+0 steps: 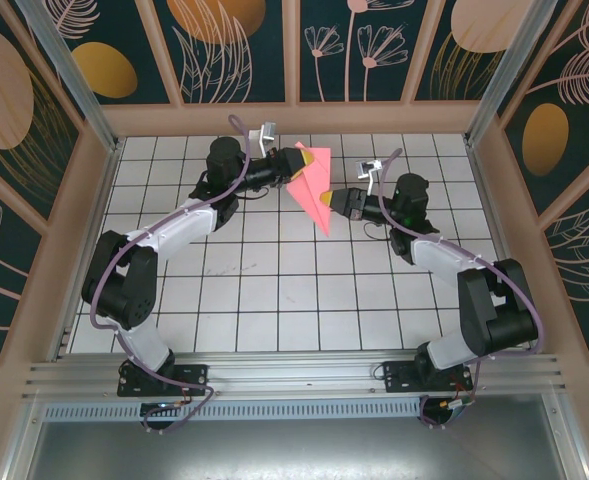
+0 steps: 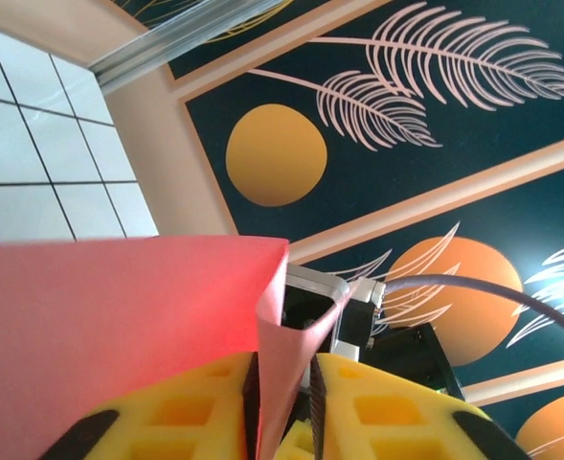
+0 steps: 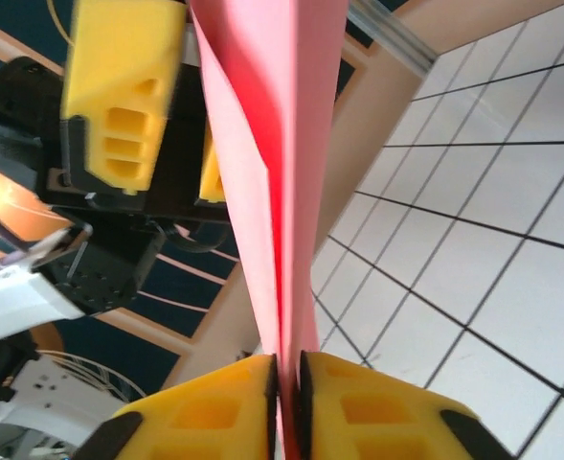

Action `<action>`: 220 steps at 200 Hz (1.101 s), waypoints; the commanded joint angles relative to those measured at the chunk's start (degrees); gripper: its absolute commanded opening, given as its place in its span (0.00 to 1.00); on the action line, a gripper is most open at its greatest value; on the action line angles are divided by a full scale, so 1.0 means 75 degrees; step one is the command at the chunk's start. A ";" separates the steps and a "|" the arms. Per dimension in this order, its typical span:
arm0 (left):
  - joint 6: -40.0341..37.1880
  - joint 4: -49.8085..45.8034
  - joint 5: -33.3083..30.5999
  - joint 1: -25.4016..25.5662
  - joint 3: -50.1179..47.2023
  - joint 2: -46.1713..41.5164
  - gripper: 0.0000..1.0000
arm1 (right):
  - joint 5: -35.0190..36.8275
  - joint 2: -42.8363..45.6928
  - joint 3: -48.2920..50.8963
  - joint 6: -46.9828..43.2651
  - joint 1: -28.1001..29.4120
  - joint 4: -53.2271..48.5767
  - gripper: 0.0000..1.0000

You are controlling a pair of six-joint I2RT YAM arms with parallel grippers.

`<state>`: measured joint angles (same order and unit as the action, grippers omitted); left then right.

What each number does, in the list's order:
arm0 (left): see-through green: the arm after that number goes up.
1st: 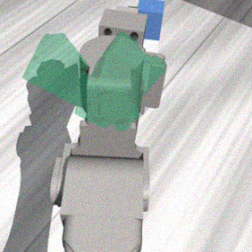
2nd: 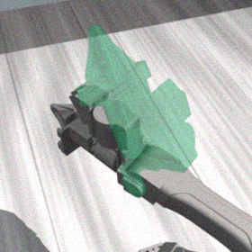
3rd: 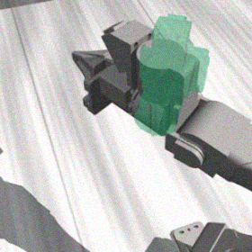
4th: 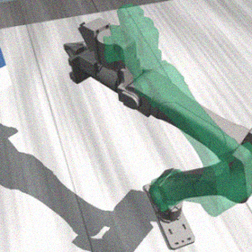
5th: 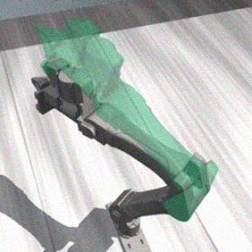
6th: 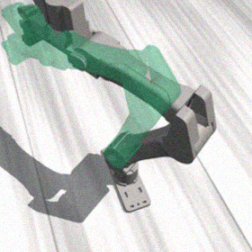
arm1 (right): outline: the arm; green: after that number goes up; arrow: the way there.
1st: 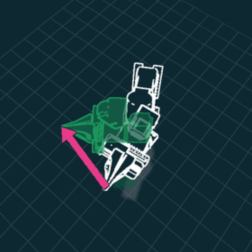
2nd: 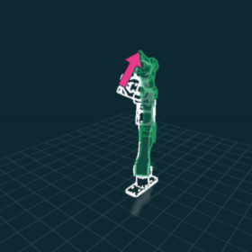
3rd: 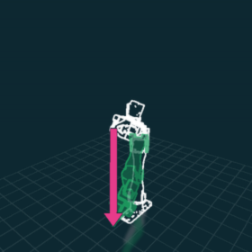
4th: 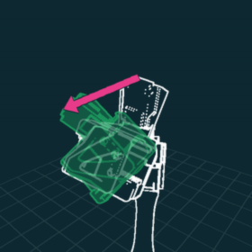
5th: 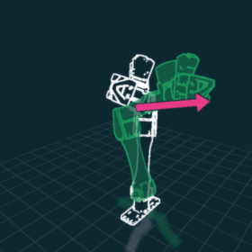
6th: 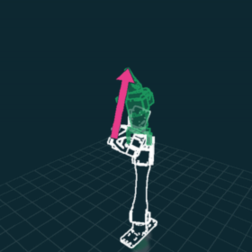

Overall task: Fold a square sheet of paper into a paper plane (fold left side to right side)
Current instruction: Turn over the paper at the center of the table.

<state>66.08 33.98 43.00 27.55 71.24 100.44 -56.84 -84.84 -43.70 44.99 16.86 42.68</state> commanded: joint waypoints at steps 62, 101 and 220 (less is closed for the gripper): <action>-0.3802 -0.4655 -0.3552 -0.0170 0.0151 -0.2106 0.67 | 0.3606 0.1173 -0.1820 -0.3801 0.0371 -0.6581 0.10; -0.4286 -0.4939 -0.5436 -0.0181 -0.0842 -0.3654 0.70 | 0.8885 0.0442 -0.3558 -0.4546 0.1961 -0.9892 0.11; -0.4202 -0.4835 -0.7090 -0.0181 -0.2027 -0.5421 0.72 | 1.4698 -0.3682 -0.5648 -0.4468 0.4564 -1.2828 0.11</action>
<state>35.55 -2.13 -8.51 26.35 56.53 60.31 47.81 -108.75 -84.33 13.47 49.50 -49.36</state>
